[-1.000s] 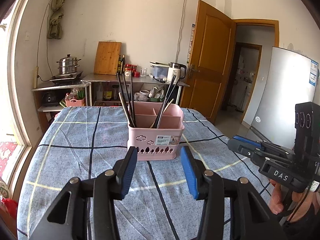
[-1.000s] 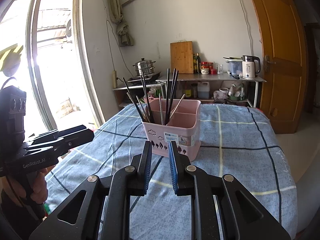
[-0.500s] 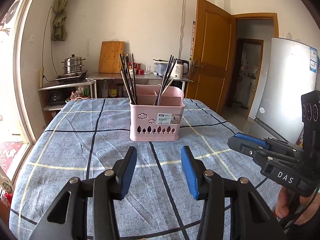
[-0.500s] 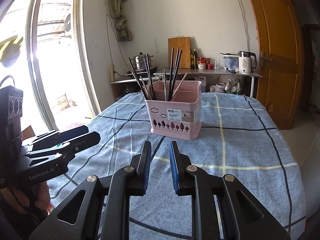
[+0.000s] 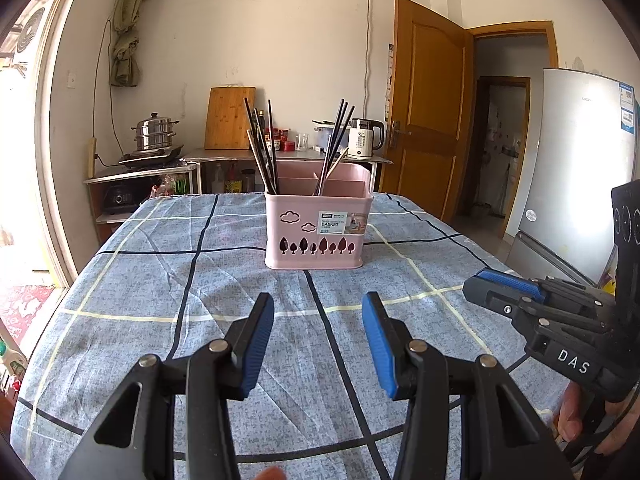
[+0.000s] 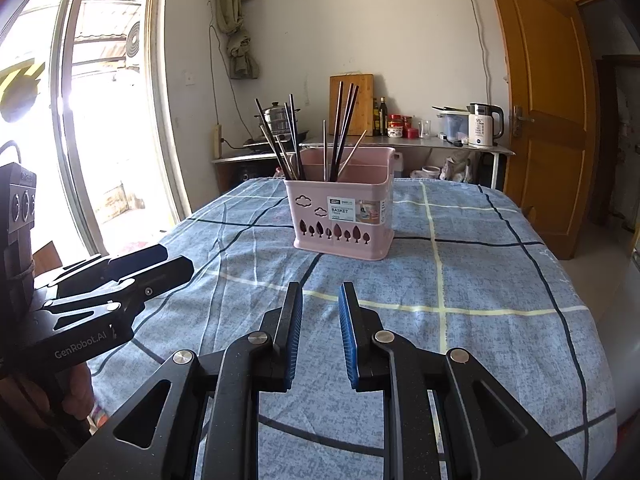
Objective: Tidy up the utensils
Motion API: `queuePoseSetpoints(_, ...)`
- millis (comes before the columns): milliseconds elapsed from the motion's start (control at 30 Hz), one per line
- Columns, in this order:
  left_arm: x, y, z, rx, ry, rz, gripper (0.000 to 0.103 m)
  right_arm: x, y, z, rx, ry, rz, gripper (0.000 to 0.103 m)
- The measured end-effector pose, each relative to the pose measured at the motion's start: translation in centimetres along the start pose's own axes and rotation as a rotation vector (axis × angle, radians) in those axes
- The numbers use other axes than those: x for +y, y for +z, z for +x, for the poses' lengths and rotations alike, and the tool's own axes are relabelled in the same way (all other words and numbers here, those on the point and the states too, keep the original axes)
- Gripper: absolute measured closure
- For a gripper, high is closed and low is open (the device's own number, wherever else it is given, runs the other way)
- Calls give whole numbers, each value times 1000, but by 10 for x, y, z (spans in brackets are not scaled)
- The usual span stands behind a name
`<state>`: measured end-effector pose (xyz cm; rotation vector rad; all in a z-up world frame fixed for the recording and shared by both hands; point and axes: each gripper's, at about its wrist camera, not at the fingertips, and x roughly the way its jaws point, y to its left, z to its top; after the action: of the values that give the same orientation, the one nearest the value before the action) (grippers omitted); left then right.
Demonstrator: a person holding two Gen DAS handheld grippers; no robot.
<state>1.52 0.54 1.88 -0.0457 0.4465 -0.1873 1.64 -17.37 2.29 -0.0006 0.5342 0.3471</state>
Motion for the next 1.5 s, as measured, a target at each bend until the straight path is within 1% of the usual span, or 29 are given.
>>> queuePoseSetpoints(600, -6, 1, 1, -3, -4, -1, 55, 4, 0, -4, -4, -16, -8, 84)
queuePoseSetpoints(1500, -11, 0, -2, -10, -1, 12, 55, 3, 2, -6, -3, -14, -4, 84)
